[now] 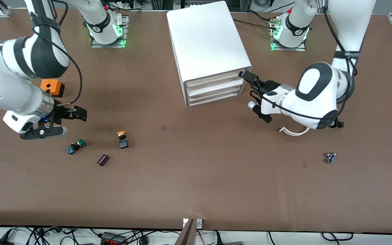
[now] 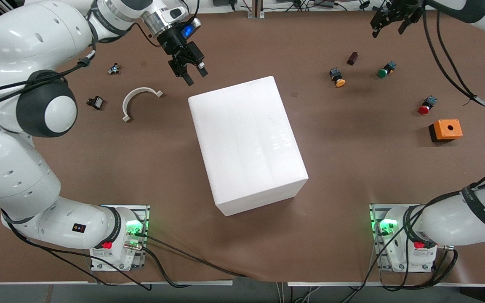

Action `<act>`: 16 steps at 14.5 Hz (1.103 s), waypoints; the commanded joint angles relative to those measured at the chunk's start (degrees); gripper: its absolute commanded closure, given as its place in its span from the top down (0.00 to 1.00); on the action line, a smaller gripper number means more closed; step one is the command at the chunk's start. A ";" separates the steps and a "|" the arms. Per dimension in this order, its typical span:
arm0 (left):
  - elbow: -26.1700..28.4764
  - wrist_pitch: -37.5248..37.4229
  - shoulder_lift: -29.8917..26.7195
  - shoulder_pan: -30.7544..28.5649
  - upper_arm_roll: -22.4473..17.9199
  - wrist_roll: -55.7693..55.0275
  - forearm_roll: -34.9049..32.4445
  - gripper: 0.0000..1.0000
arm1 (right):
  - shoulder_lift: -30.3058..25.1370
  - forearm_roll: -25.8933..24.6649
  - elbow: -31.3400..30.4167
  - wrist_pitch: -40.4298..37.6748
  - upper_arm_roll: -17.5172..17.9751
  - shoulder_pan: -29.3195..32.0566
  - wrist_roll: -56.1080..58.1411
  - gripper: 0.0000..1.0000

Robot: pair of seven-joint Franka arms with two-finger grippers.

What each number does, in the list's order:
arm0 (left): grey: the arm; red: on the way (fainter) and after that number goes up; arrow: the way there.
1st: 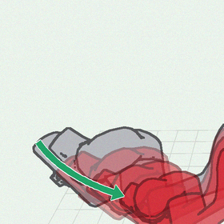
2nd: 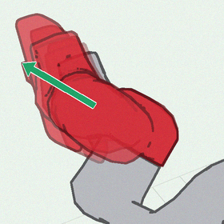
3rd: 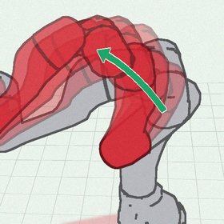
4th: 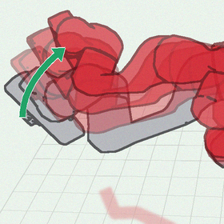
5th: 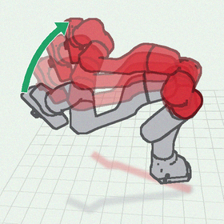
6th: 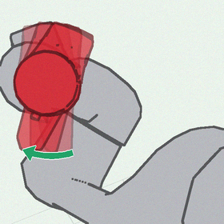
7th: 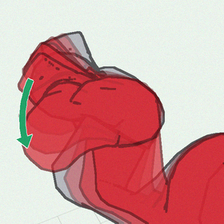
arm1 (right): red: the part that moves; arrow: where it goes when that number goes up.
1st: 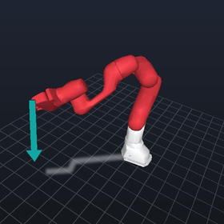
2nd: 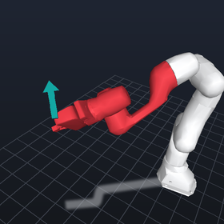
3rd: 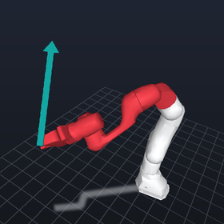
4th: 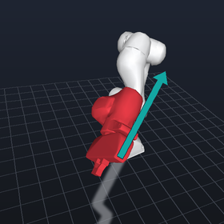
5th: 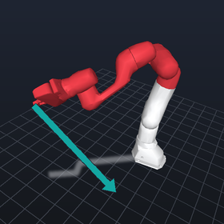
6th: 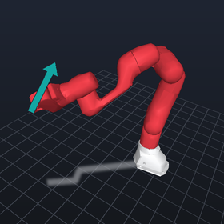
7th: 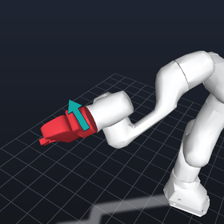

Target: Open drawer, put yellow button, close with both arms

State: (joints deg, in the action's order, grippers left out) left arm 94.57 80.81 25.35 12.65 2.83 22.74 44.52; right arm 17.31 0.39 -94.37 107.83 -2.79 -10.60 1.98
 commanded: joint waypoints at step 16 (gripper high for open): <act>11.51 5.06 1.37 0.27 3.24 20.50 8.83 0.66 | 17.93 3.56 3.13 13.36 1.38 -4.86 0.39 1.00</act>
State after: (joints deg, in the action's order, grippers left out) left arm 103.66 84.80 29.16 12.86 5.64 41.80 51.97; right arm 33.27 2.41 -92.62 120.07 -1.53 -15.63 2.00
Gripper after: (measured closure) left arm 0.269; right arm 0.000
